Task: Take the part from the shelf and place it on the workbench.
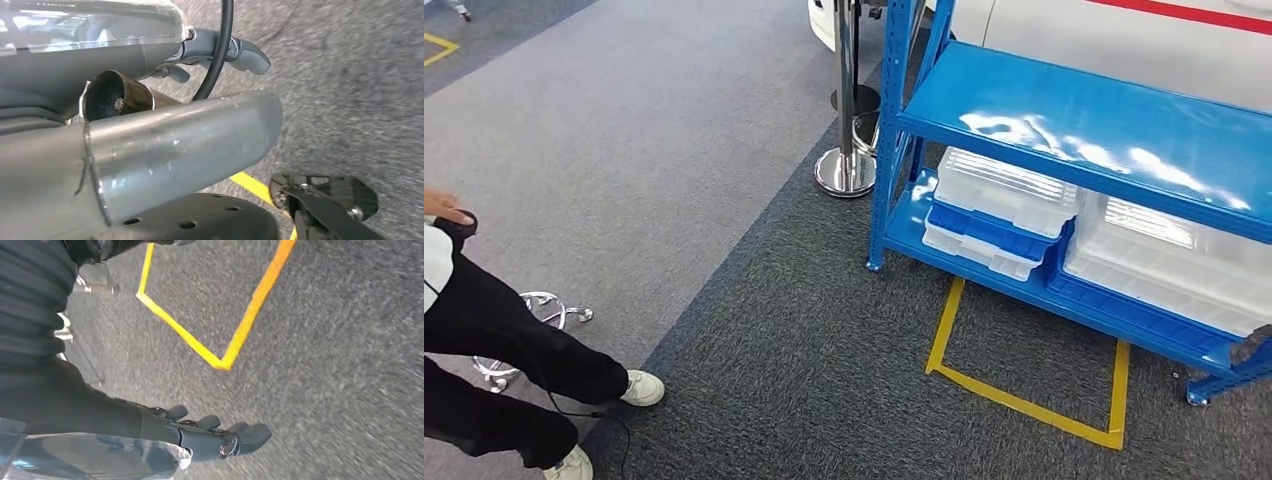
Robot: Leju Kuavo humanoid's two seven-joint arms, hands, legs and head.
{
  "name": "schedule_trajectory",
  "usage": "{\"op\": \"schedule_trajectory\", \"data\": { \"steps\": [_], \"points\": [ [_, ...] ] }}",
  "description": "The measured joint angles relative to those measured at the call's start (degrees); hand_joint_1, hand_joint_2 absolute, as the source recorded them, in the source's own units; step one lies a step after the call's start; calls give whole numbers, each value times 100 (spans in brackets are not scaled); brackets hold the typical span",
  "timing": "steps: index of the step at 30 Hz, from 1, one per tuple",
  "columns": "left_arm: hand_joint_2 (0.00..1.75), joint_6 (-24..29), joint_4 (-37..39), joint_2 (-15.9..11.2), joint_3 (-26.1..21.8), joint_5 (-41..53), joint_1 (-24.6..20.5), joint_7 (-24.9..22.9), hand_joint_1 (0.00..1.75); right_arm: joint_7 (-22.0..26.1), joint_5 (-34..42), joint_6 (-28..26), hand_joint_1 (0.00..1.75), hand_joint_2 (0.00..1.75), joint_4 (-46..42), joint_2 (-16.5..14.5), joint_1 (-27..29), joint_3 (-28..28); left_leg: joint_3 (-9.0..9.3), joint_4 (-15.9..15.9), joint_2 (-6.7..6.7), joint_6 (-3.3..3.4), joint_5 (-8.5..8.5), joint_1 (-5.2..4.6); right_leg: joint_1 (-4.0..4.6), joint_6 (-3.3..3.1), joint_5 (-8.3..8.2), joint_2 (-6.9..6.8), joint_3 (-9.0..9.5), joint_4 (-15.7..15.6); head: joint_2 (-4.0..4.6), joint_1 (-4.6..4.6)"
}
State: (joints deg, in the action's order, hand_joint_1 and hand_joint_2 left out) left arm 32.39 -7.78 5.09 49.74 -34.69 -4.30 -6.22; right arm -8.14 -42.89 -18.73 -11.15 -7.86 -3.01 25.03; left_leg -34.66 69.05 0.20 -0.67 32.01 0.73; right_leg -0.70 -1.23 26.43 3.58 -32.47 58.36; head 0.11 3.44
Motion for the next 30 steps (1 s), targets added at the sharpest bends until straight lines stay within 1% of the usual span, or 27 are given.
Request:
{"op": "schedule_trajectory", "data": {
  "steps": [1, 2, 3, 4, 6, 7, 8, 9, 10, 11, 12, 13, 14, 15, 17, 18, 19, 21, 22, 23, 24, 25, 26, 27, 28, 29, 30],
  "points": [
    [0, 0, 1, -3, 1, 0, 0, -1, 0, 4, -7, 0, 0, 175, 0, -3, -1, 0, 164, -393, 136, 21, -190, 6, -1, 14, 8, 75, -11, 25, 0, 1],
    [0, 0, 2, -7, 3, -1, 0, -2, 0, 9, -10, 0, 0, 175, -1, -7, -6, 0, 300, -746, 268, 39, -319, 15, 1, 37, 16, 148, -36, 59, 0, 2],
    [0, -1, 3, -10, 4, -2, -3, -2, 0, 13, -13, 0, 0, 175, -1, -10, -11, 0, 379, -962, 379, 55, -372, 17, -1, 67, 15, 210, -69, 82, 0, 3],
    [0, -2, 4, -13, 7, -3, -11, -3, 0, 16, -13, 0, 0, 175, -1, -13, -10, 0, 403, -1042, 434, 72, -359, 11, -4, 104, 6, 269, -105, 95, 0, 3],
    [0, -4, 4, -13, 15, -8, -30, -8, 0, 23, -14, 0, 0, 175, -1, -13, 8, 2, 416, -1082, 330, 124, -384, 8, -24, 185, -24, 374, -150, 89, 0, 1],
    [0, -3, 4, -14, 20, -10, -36, -10, 0, 25, -15, 0, 0, 175, 0, -13, 18, 3, 430, -1115, 258, 168, -409, 16, -20, 216, 1, 323, -172, 122, 0, 4],
    [0, -2, 4, -15, 25, -12, -34, -13, 0, 26, -16, 1, 0, 175, 0, -12, 21, 4, 442, -1151, 181, 215, -434, 28, -15, 238, 84, 203, -231, 238, 0, 12],
    [0, -1, 4, -15, 29, -13, -31, -13, 0, 26, -20, 2, 0, 175, 0, -12, 17, 4, 450, -1183, 98, 254, -454, 40, -10, 257, 230, 40, -344, 474, 0, 21],
    [0, 0, 4, -16, 33, -13, -24, -15, 0, 27, -24, 6, 0, 175, 0, -13, 10, 4, 451, -1190, 16, 274, -456, 30, -5, 274, 415, -137, -506, 808, 0, 30],
    [0, 0, 4, -16, 36, -14, -13, -18, 0, 27, -28, 10, 0, 175, 0, -16, 4, 5, 448, -1189, -68, 283, -452, 25, -13, 294, 588, -235, -691, 1183, 0, 34],
    [0, 0, 4, -17, 37, -15, -5, -21, 0, 27, -32, 14, 0, 175, 0, -19, 1, 5, 447, -1188, -157, 283, -445, 20, -27, 314, 690, -285, -839, 1488, 0, 35],
    [0, 0, 4, -19, 38, -15, -1, -24, 0, 27, -33, 17, 0, 175, 0, -21, 3, 6, 451, -1186, -239, 280, -436, 18, -43, 332, 684, -314, -895, 1612, 0, 34],
    [0, 0, 4, -20, 39, -16, -3, -25, 0, 27, -33, 17, 0, 175, 0, -23, 8, 7, 460, -1183, -315, 270, -423, 19, -58, 345, 568, -343, -832, 1510, 0, 34],
    [0, 0, 4, -19, 40, -16, -7, -25, 0, 27, -34, 17, 0, 175, 0, -22, 13, 7, 476, -1177, -381, 252, -406, 22, -70, 351, 375, -398, -656, 1191, 0, 35],
    [0, 0, 4, -15, 45, -15, -14, -25, 0, 28, -38, 17, 0, 175, 0, -22, 8, 7, 512, -1157, -495, 190, -360, 12, -51, 318, 86, -644, -245, 409, 0, 34],
    [0, 0, 4, -14, 47, -15, -16, -25, 0, 30, -41, 17, 0, 175, -1, -22, -1, 7, 527, -1151, -541, 153, -336, 1, -29, 284, 32, -729, -126, 177, 0, 33],
    [0, 0, 4, -14, 48, -15, -19, -25, 0, 32, -43, 17, 0, 175, -1, -22, -6, 7, 545, -1149, -587, 117, -316, -14, -8, 247, 39, -771, -86, 85, 0, 32],
    [0, 0, 4, -14, 51, -15, -37, -24, 0, 36, -45, 17, 0, 175, -1, -22, -2, 9, 598, -1163, -676, 53, -290, -22, 8, 176, 41, -652, -94, 87, 0, 30],
    [0, 0, 4, -13, 52, -15, -49, -23, 0, 36, -45, 17, 0, 175, 0, -23, 3, 10, 617, -1141, -645, 18, -256, -11, -2, 142, 33, -596, -91, 72, 0, 30],
    [0, 1, 4, -13, 53, -15, -58, -21, 0, 36, -45, 17, 0, 175, 0, -25, 3, 11, 595, -1044, -539, -9, -168, 2, -15, 100, 20, -538, -87, 56, 0, 27],
    [0, 1, 4, -13, 54, -15, -60, -19, 0, 36, -45, 17, 0, 175, 0, -26, 0, 12, 508, -828, -389, -32, -15, 14, -34, 58, 5, -482, -83, 39, 0, 24],
    [0, 2, 4, -13, 55, -16, -55, -18, 0, 36, -45, 17, 0, 175, 0, -27, -4, 13, 359, -490, -224, -43, 186, 23, -37, 28, -4, -423, -88, 33, 0, 22],
    [0, 2, 4, -14, 55, -17, -46, -18, 0, 35, -45, 17, 0, 175, 0, -27, -8, 13, 166, -81, -123, -43, 390, 23, -33, 6, -7, -354, -97, 35, 0, 19],
    [0, 2, 4, -14, 56, -19, -33, -20, 0, 36, -46, 17, 0, 175, 0, -27, -10, 13, -14, 284, -83, -43, 525, 24, -25, -4, -9, -276, -103, 38, 0, 20],
    [0, 2, 4, -15, 56, -22, -22, -22, 0, 35, -47, 17, 0, 175, 0, -27, -9, 13, -129, 497, -70, -39, 550, 24, -18, -6, -10, -193, -104, 42, 0, 20],
    [0, 2, 4, -15, 56, -29, -13, -24, 0, 35, -48, 17, 0, 175, 0, -27, -6, 13, -142, 479, -62, -29, 445, 24, -13, -6, -10, -106, -100, 49, 0, 20],
    [0, 2, 4, -15, 56, -41, -9, -25, 0, 35, -49, 17, 0, 175, 0, -27, -3, 13, -52, 234, -41, -14, 237, 24, -12, -4, -8, -21, -93, 58, 0, 20]
  ]
}}
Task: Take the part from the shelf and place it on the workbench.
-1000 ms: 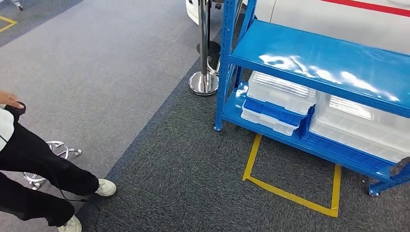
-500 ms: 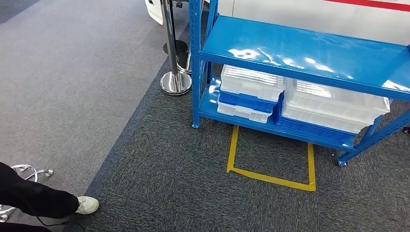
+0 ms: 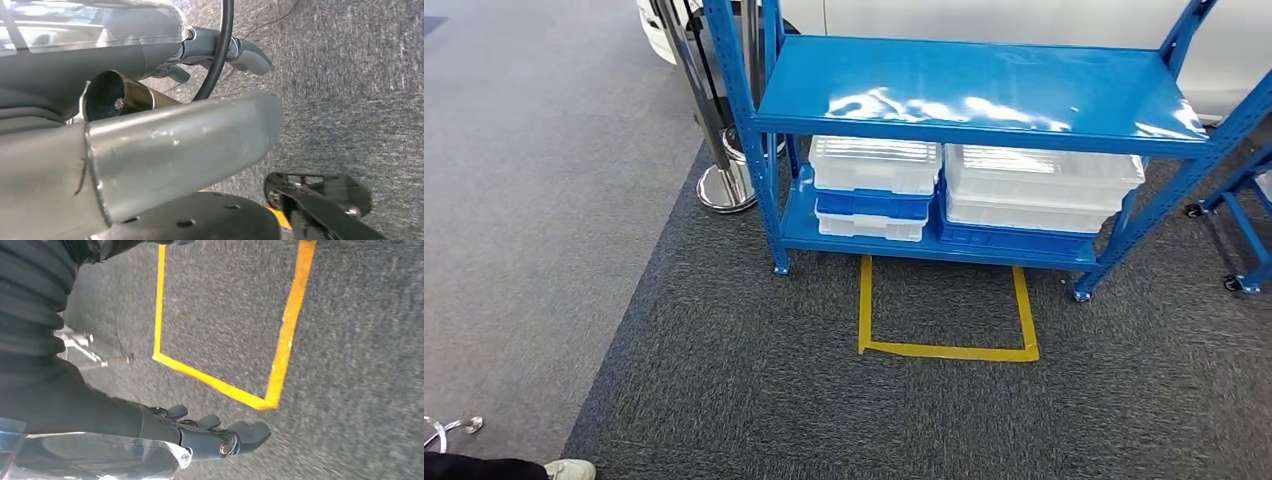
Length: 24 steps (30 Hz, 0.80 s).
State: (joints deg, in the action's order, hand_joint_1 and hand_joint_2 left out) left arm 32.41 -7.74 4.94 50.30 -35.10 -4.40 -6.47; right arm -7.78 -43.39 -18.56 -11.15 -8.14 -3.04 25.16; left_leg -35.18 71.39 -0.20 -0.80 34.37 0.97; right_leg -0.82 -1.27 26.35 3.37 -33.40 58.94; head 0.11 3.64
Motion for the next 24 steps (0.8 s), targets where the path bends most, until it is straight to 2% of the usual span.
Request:
{"op": "schedule_trajectory", "data": {
  "steps": [1, 2, 3, 4, 5, 7, 8, 9, 11, 12, 13, 14, 15, 16, 17, 19, 20, 21, 23, 24],
  "points": [
    [0, 0, 0, -1, 1, -13, 0, 0, 0, 1, -1, 0, 0, 175, 0, -1, 1, 0, 159, -400, 63, 23, -250, 1, 0, 7, 4, 84, 7, 12, 0, 0],
    [0, 0, 0, -4, 1, -26, 1, 0, 0, 1, -4, 0, 0, 175, 0, -4, 1, 0, 319, -785, 180, 46, -425, 5, 5, 23, 8, 158, 6, 25, 0, 1],
    [0, 0, 0, -7, 1, -36, 0, 0, 0, 4, -9, -1, 0, 175, -1, -7, -4, 0, 438, -1086, 288, 62, -529, 8, 6, 47, 10, 227, -7, 44, 0, 1],
    [0, 0, 0, -11, 2, -44, -2, 0, 0, 12, -14, -4, 0, 175, -1, -9, -6, 0, 500, -1256, 371, 75, -559, 6, 4, 81, 7, 285, -25, 54, 0, 2],
    [0, 0, 0, -14, 2, -50, -9, 0, 0, 23, -21, -11, 0, 175, -2, -11, -2, 0, 516, -1297, 401, 86, -535, -4, -2, 124, -4, 336, -45, 51, 0, 2],
    [0, 1, 0, -16, 2, -58, -30, -1, 0, 49, -30, -25, 0, 175, -1, -9, 19, 3, 535, -1347, 305, 141, -572, -10, -24, 207, -27, 404, -72, 34, 0, 2],
    [0, 2, 0, -17, 2, -57, -35, -1, 0, 58, -33, -30, 0, 175, -1, -8, 29, 5, 552, -1377, 243, 186, -598, -2, -24, 239, 4, 315, -92, 71, 0, 6],
    [0, 2, 0, -17, 2, -57, -34, -1, 0, 64, -34, -31, 0, 175, 0, -6, 31, 9, 562, -1410, 174, 227, -622, 10, -19, 266, 96, 166, -154, 201, 0, 13],
    [0, 1, 0, -19, 2, -56, -18, 0, 0, 69, -38, -33, 0, 175, 0, -7, 18, 13, 564, -1439, 19, 277, -637, 11, -9, 313, 450, -180, -446, 815, 0, 26],
    [0, 0, 0, -20, 2, -57, -8, -1, 0, 70, -39, -32, 0, 175, -1, -8, 11, 14, 561, -1438, -66, 284, -632, 6, -16, 338, 628, -253, -642, 1214, 0, 27],
    [0, 0, 0, -22, 2, -57, 1, -1, 0, 71, -42, -32, 0, 175, -1, -9, 8, 15, 560, -1437, -152, 285, -624, 1, -27, 358, 726, -283, -790, 1520, 0, 27],
    [0, 0, 0, -23, 2, -57, 4, -1, 0, 72, -42, -32, 0, 131, -2, -10, 9, 18, 566, -1436, -217, 279, -613, -1, -38, 371, 715, -298, -841, 1634, 0, 26],
    [0, 0, 0, -23, 2, -57, 3, -2, 0, 72, -45, -32, 0, 87, -2, -10, 14, 21, 579, -1435, -265, 264, -600, -1, -46, 376, 594, -313, -766, 1511, 0, 27],
    [0, 0, 0, -22, 2, -57, -2, -2, 0, 67, -56, -33, 0, 44, -2, -9, 21, 23, 602, -1434, -299, 243, -584, 0, -50, 369, 393, -337, -567, 1151, 0, 27],
    [0, 0, 0, -21, 2, -57, -7, -2, 0, 54, -73, -34, 0, 44, -2, -6, 25, 24, 625, -1434, -322, 219, -566, 0, -47, 345, 227, -375, -328, 713, 0, 28],
    [87, -4, 0, -21, 2, -68, -23, 3, 0, 1, -126, -57, 0, 131, -1, -1, 26, 24, 646, -1423, -367, 162, -526, -22, -18, 276, 48, -431, 4, 86, 0, 25],
    [131, -12, 0, -21, 2, -77, -30, 9, 0, -33, -150, -77, 0, 175, -1, -3, 24, 24, 647, -1416, -374, 171, -503, -39, -11, 253, 57, -445, 51, -8, 0, 24],
    [175, -22, 0, -22, 2, -90, -36, 15, 0, -67, -168, -96, 0, 175, -1, -5, 23, 24, 646, -1406, -374, 192, -488, -53, -5, 242, 55, -440, 54, -17, 0, 21],
    [175, -43, 0, -22, 2, -123, -37, 24, 0, -113, -188, -117, 0, 175, 0, -10, 23, 24, 655, -1410, -365, 231, -486, -53, -2, 231, 68, -438, 58, -15, 0, 19],
    [175, -48, 0, -22, 2, -138, -36, 27, 0, -125, -190, -120, 0, 175, 0, -10, 23, 24, 659, -1419, -363, 218, -499, -45, 8, 218, 75, -437, 56, -13, 0, 18]
  ]
}}
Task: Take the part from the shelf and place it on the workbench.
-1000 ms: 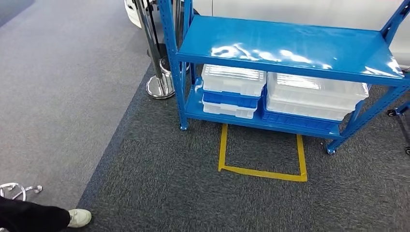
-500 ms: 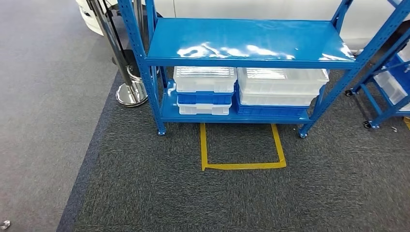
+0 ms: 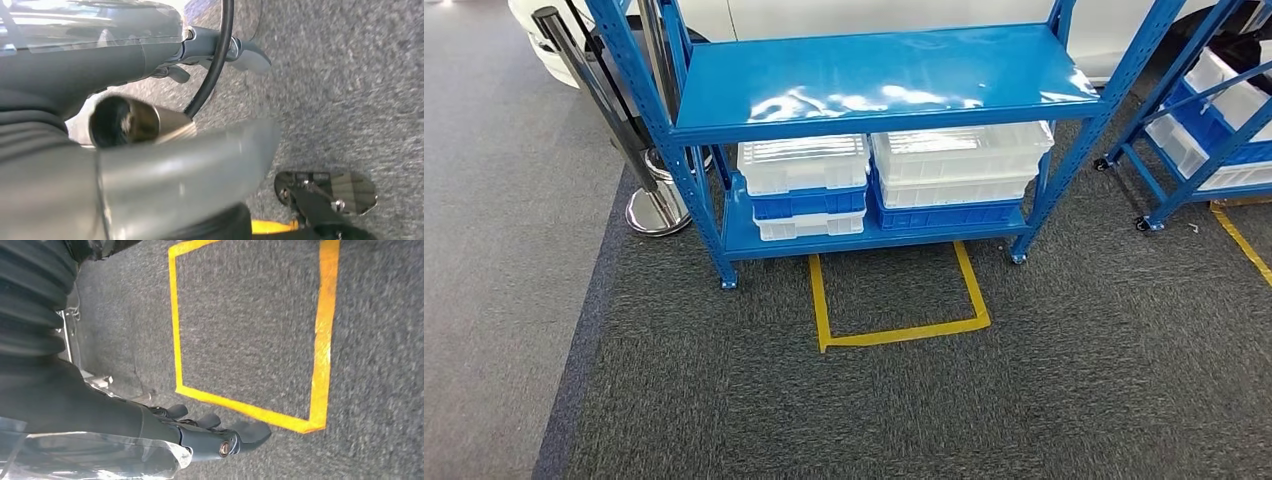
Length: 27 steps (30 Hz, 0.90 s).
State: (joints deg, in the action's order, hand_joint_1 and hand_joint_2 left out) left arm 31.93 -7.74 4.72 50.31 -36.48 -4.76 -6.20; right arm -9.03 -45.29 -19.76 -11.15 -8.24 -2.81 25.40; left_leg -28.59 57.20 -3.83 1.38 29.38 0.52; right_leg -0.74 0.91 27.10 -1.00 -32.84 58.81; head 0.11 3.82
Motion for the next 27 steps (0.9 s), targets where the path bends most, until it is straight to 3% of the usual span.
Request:
{"op": "schedule_trajectory", "data": {
  "steps": [10, 18, 27],
  "points": [
    [175, -57, 0, -2, 0, -22, 2, -76, 0, -7, -7, 29, 0, 175, 0, 7, -7, 5, 19, -41, 2, -116, -13, 19, 24, -68, 36, -1, -6, 37, 0, -1],
    [175, -30, -1, -2, 9, 36, 15, -373, 0, 4, -28, 105, 0, 175, -4, 11, 3, 1, 19, -37, 2, -129, -12, 9, 33, -71, 30, -3, -2, 39, 0, 0],
    [175, -615, -129, -17, -764, 730, 238, -211, 0, 155, 797, 458, 0, 175, -138, 122, 187, -328, 18, -28, 2, -138, -1, 7, 30, -71, 30, -3, 0, 38, 0, 1]
  ]
}}
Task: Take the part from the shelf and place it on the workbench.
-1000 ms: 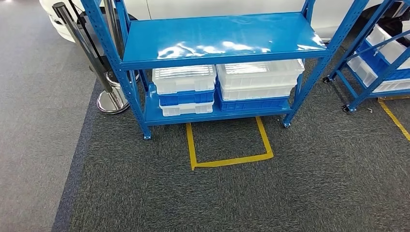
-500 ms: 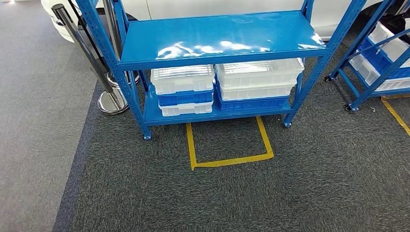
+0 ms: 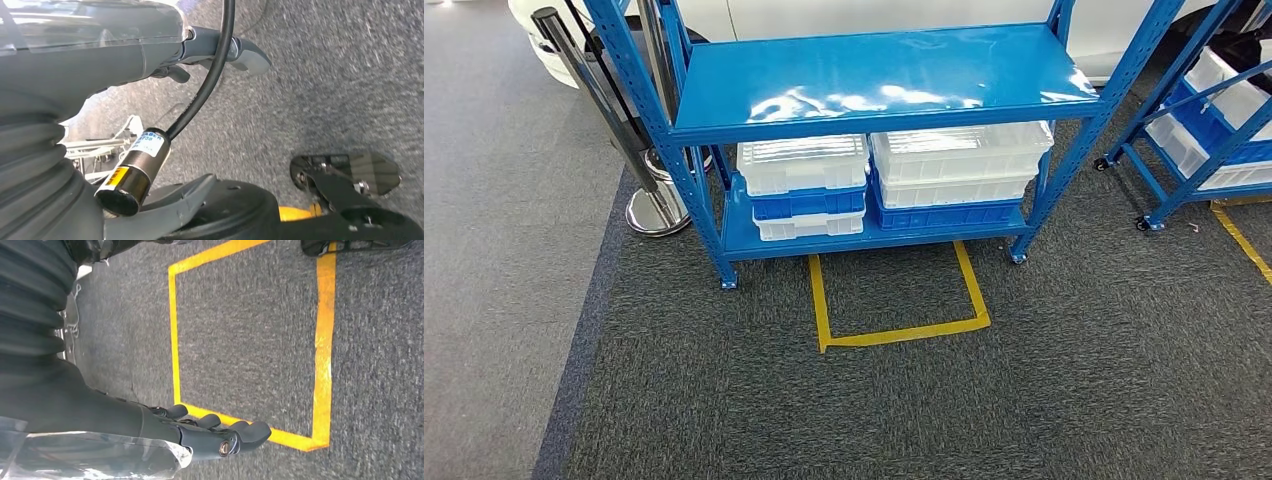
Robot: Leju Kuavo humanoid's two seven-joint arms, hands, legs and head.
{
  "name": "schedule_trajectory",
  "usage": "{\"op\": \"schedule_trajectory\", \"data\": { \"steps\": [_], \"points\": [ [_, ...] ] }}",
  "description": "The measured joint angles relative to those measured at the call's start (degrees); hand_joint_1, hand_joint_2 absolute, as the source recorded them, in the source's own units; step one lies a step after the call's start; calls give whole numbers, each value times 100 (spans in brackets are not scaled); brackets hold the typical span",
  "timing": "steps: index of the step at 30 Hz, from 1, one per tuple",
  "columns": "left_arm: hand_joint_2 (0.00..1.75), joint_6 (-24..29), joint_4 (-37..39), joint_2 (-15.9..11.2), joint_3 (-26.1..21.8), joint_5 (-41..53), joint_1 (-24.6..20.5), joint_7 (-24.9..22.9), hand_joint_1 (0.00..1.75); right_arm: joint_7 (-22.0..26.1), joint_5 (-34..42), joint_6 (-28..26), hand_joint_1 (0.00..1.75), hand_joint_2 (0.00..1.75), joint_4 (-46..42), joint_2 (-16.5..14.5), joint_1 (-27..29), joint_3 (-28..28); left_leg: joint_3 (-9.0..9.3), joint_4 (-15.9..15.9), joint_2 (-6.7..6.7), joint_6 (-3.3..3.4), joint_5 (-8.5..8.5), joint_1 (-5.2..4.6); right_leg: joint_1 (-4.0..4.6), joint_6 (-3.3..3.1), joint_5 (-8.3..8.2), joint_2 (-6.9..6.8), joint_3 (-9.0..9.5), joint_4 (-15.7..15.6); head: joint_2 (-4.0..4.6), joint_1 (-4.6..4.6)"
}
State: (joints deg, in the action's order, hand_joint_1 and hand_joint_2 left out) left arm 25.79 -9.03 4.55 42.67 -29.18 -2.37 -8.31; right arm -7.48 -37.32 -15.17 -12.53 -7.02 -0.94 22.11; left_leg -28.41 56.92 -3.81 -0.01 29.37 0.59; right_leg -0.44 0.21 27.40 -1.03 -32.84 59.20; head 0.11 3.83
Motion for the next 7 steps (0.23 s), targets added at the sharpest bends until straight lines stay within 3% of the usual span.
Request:
{"op": "schedule_trajectory", "data": {
  "steps": [7],
  "points": [
    [175, -500, -192, -63, -745, 571, 188, 162, 0, 143, 727, 293, 0, 175, -149, 112, 158, -376, 1, 0, 0, 1, 1, 0, 0, 0, 0, 0, 0, 0, 0, -1]
  ]
}}
